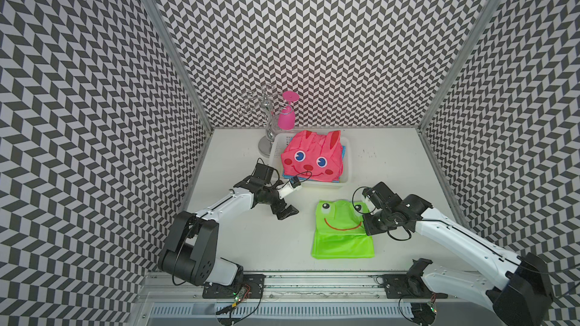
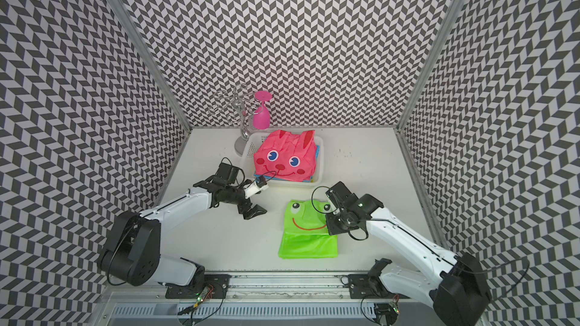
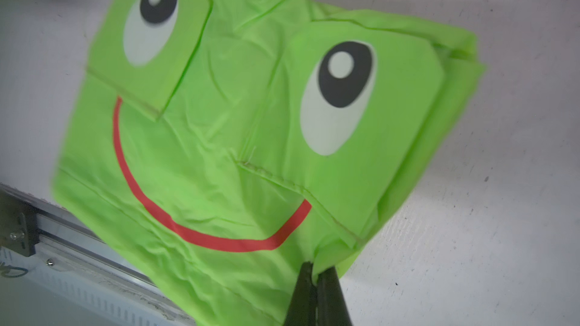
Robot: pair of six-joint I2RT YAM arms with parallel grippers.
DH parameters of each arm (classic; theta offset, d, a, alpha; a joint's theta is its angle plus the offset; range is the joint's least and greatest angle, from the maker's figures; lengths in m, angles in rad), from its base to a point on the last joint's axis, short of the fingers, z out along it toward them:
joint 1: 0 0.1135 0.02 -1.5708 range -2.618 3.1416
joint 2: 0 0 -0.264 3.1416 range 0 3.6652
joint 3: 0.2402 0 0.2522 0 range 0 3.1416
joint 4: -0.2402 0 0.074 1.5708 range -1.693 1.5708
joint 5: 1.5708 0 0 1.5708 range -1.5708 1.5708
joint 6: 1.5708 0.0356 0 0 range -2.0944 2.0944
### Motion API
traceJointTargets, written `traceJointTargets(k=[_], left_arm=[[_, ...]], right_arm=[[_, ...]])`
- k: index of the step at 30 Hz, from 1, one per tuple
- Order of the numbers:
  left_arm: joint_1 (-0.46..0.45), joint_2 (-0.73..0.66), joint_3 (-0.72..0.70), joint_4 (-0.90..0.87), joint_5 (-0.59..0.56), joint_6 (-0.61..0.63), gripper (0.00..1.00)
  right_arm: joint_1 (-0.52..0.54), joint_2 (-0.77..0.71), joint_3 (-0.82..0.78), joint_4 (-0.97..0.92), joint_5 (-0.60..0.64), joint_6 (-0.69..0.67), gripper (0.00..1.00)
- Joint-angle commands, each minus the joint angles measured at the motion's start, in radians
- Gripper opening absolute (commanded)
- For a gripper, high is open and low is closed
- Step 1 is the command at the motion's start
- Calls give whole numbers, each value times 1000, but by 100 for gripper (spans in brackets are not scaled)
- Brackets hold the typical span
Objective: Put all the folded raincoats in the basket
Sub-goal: Move the raincoat to the center of the board.
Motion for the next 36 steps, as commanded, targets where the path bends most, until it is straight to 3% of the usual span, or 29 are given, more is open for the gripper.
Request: traceJointTargets(k=[1, 9, 21, 25, 30, 36], left_arm=[[-6, 15, 32, -8, 43, -5, 98], [12, 1, -4, 12, 18, -7, 97], [246, -69, 2, -104, 87, 70, 97], [270, -76, -30, -106, 59, 63, 97], [268, -50, -83, -46, 11, -25, 95], [236, -53, -116, -69, 3, 4, 92]], right_arm=[[18, -10, -3, 17, 15, 36, 0], [46, 63, -51, 287, -27, 137, 0], [49, 65, -239, 874, -126, 445, 0], [62, 136, -242, 929, -196, 433, 1], [67, 206, -223, 903, -255, 383, 41], [31, 217, -187, 744, -258, 258, 51]])
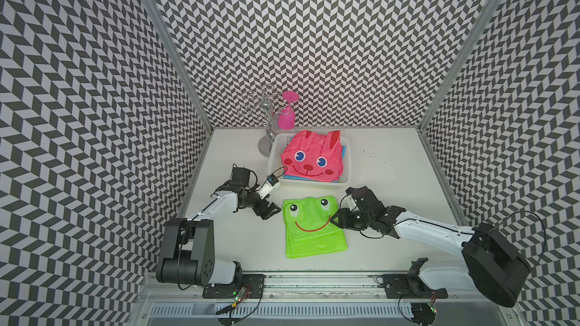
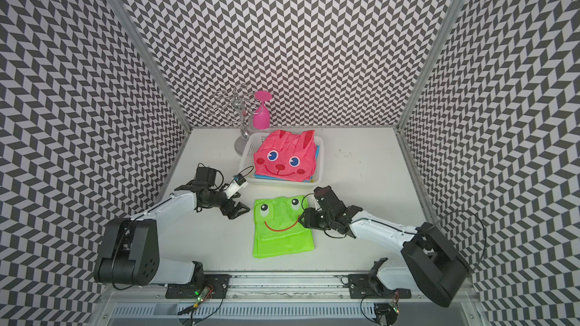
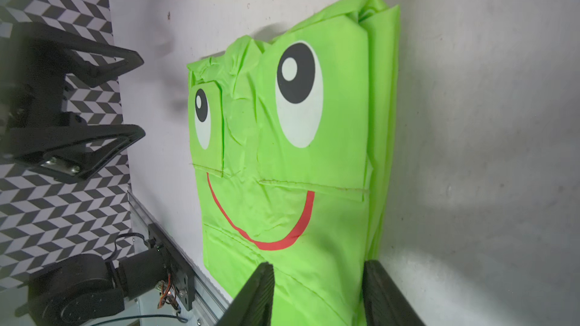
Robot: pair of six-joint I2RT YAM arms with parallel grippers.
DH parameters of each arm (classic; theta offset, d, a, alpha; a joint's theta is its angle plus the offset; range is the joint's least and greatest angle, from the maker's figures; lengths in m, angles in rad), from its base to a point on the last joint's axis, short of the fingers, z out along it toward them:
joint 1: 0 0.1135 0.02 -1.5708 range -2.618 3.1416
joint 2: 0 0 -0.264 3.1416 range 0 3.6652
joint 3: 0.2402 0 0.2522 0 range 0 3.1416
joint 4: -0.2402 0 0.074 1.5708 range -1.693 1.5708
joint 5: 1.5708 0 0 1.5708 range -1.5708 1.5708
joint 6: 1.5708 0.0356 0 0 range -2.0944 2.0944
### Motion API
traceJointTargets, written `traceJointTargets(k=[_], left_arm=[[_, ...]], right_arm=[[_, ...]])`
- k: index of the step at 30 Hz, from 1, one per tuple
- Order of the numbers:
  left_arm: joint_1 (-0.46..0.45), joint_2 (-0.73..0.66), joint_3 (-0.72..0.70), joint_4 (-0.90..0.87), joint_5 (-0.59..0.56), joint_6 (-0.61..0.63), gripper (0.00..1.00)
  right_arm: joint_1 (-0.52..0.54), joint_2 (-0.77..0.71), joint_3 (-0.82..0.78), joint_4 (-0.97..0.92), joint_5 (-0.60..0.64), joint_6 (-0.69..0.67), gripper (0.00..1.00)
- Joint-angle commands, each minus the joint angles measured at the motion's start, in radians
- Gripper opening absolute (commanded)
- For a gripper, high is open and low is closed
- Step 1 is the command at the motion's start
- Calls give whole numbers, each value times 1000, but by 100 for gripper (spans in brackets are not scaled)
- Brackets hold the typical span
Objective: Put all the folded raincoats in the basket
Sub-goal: Move the raincoat to the center of the board, then pick up the raincoat from the center of the board.
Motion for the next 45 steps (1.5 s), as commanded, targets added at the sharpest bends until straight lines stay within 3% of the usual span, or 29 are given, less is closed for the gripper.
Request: traceJointTargets(k=[1, 8, 14, 20, 21, 26, 31, 35, 38, 39, 45], left_arm=[[-35, -11, -20, -16, 6, 26, 92], [-158, -24, -61, -18, -24, 97, 91], [-182, -13, -83, 5, -58, 158, 91], [-231, 11, -102, 75, -125, 164, 91], [-232, 18, -102, 80, -126, 163, 90], [-231, 33, -106, 86, -124, 192, 90], [-153, 24, -43, -13, -54, 245, 91], [-28, 15, 82, -178, 88, 307, 93], [14, 5, 169, -280, 151, 347, 93], [16, -1, 191, -302, 159, 354, 93], [11, -31, 225, -329, 195, 431, 95]], right_arm=[[-26, 10, 34, -71, -23, -98, 51], [-38, 75, 1, -53, -82, -149, 49], [-35, 150, 1, -8, -152, -169, 42], [-27, 235, 2, 43, -186, -177, 41], [-27, 243, 0, 55, -275, -201, 34], [-27, 249, -24, 145, -375, -210, 3], [-23, 200, -40, 232, -455, -206, 0], [14, 134, -22, 212, -404, -258, 0], [105, 110, 33, 151, -390, -269, 0], [139, 111, 54, 119, -177, -439, 0], [233, 116, 131, 83, 0, -588, 0]])
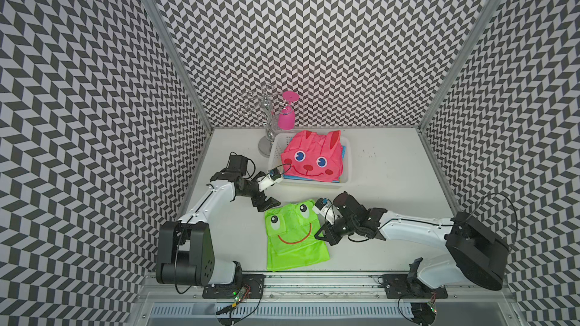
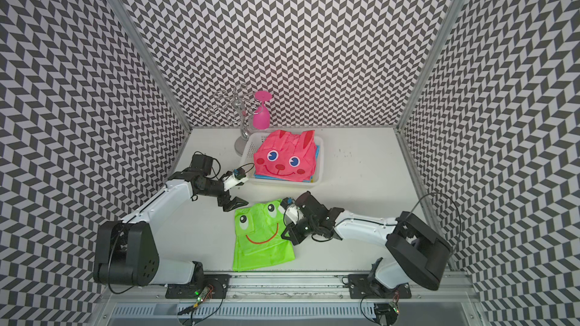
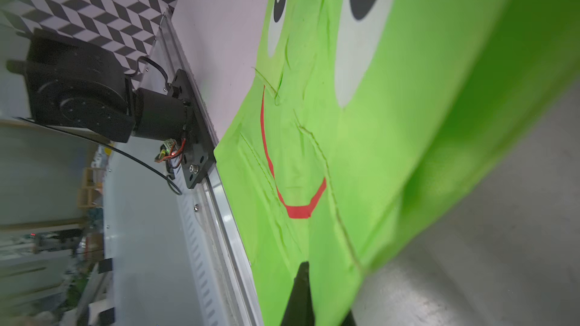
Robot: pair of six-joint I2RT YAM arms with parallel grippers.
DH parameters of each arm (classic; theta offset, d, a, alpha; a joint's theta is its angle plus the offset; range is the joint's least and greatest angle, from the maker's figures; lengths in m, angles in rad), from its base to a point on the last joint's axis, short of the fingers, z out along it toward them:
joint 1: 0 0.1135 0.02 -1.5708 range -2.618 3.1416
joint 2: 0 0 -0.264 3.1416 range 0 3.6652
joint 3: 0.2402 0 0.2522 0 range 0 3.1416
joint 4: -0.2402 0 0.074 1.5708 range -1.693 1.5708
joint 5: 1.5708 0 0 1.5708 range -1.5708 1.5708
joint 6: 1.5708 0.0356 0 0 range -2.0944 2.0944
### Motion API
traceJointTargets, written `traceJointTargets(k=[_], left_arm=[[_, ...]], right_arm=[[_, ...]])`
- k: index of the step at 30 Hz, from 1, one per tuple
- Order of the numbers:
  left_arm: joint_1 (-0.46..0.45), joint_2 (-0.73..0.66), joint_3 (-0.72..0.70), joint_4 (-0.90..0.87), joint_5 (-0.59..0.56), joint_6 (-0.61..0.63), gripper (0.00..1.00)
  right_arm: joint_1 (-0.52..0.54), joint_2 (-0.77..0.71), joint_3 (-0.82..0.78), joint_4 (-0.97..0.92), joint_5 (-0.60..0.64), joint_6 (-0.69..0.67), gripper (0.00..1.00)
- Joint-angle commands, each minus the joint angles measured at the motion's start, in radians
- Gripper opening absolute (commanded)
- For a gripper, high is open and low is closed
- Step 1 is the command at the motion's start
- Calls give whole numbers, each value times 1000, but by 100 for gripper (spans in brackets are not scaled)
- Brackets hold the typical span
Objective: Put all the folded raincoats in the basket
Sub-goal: Pick up the raincoat from the center of the board.
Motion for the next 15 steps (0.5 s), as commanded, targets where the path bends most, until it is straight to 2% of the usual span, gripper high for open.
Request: traceJointTargets(k=[1, 7, 10, 13, 15], left_arm=[[-3, -7, 21, -120, 65, 127, 95], [6, 62, 81, -310, 90, 342, 94], [-22, 52, 72, -310, 86, 359, 88], [-50, 28, 45, -241, 58, 325, 86], [-58, 24, 41, -212, 47, 311, 79]], right_arm=[[21, -30, 32, 10, 151, -147, 0], [46, -141, 1, 122, 268, -320, 0], [45, -181, -13, 175, 278, -403, 0], [47, -208, -20, 209, 251, -466, 0], [50, -230, -33, 233, 231, -507, 0]])
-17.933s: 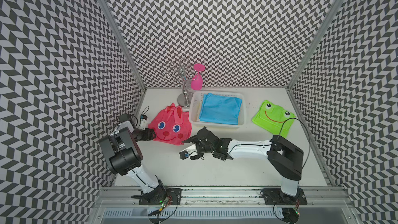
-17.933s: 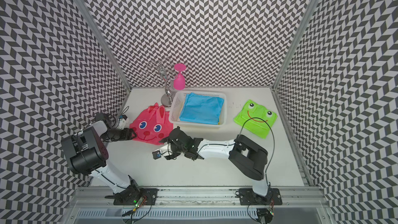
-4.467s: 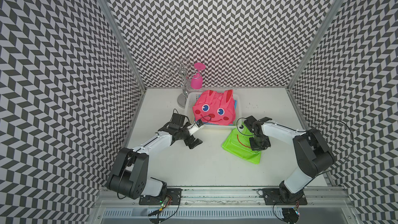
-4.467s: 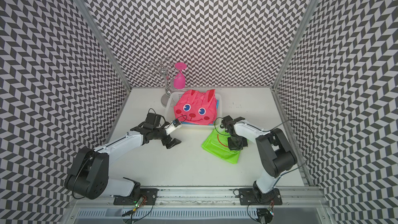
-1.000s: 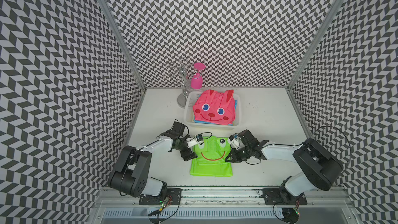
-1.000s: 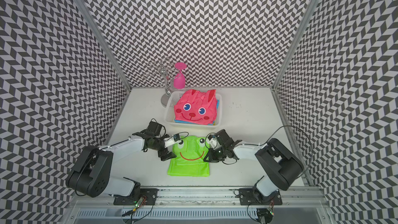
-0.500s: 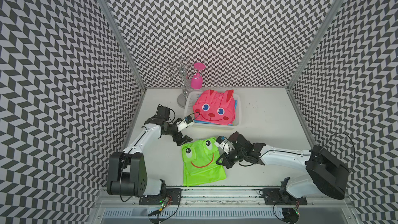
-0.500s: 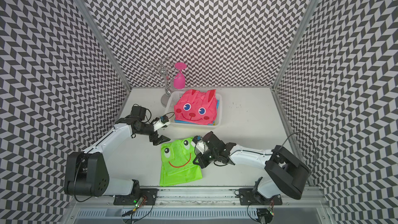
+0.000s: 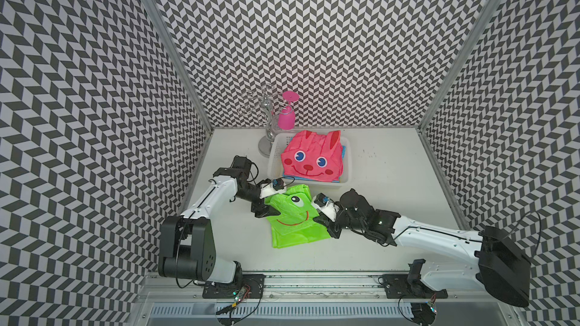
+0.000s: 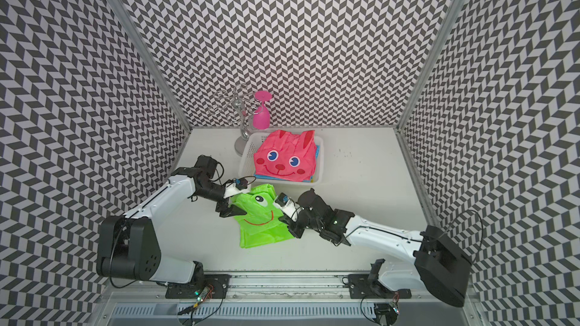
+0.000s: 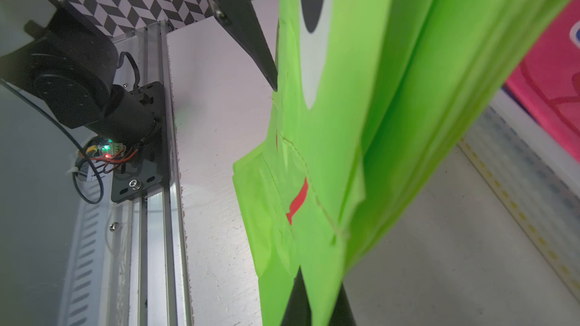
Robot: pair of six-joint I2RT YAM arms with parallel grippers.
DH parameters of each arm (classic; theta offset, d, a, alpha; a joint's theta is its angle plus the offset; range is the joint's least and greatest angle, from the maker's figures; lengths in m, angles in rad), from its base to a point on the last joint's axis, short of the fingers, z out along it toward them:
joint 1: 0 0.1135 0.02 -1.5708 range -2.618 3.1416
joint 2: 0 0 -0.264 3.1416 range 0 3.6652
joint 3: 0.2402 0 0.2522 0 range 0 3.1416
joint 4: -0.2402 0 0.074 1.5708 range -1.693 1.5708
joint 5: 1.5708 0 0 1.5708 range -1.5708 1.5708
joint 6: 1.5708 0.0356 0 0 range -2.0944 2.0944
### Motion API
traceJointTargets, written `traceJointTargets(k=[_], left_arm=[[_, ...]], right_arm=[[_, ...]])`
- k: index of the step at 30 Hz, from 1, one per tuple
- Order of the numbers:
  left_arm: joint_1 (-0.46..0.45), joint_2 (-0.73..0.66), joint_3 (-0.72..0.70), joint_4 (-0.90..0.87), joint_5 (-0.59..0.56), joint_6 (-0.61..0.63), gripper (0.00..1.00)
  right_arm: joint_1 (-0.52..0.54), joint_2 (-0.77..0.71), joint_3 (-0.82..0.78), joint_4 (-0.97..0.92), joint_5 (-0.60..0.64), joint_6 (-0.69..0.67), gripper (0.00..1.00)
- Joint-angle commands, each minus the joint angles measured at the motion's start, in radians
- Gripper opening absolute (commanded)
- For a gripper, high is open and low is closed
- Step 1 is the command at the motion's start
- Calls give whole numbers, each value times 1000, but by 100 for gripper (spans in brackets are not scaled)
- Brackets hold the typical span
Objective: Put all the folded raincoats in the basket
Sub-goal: Pick up the raincoat from the center of the board.
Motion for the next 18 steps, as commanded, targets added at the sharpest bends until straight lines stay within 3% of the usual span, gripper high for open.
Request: traceJointTargets(k=[1, 5, 6, 7, 8, 9, 11, 13, 14, 18], left_arm=[[-18, -21, -4, 16, -3, 7, 72], [-21, -4, 58, -94, 22, 73, 36], [-21, 3, 74, -128, 28, 98, 23], [-22, 4, 86, -155, 31, 115, 8], [-26, 7, 96, -180, 35, 130, 0], [-28, 4, 101, -195, 35, 138, 0], [-37, -18, 100, -203, 33, 151, 0], [-46, -56, 87, -187, 24, 156, 0], [-53, -79, 77, -172, 15, 156, 0], [-91, -175, 39, -104, -25, 156, 0]], right_arm=[[12, -53, -25, 139, -7, -126, 0], [14, -75, -35, 139, 12, -151, 0], [14, -74, -31, 123, 14, -153, 0], [14, -72, -25, 105, 16, -155, 3], [15, -67, -21, 89, 26, -148, 13], [13, -62, -17, 73, 36, -135, 26], [9, -49, -2, 29, 65, -96, 62], [-12, -42, 16, -20, 65, -96, 62], [-27, -44, 21, -34, -17, -86, 81], [-98, -71, 28, -31, -167, -78, 94]])
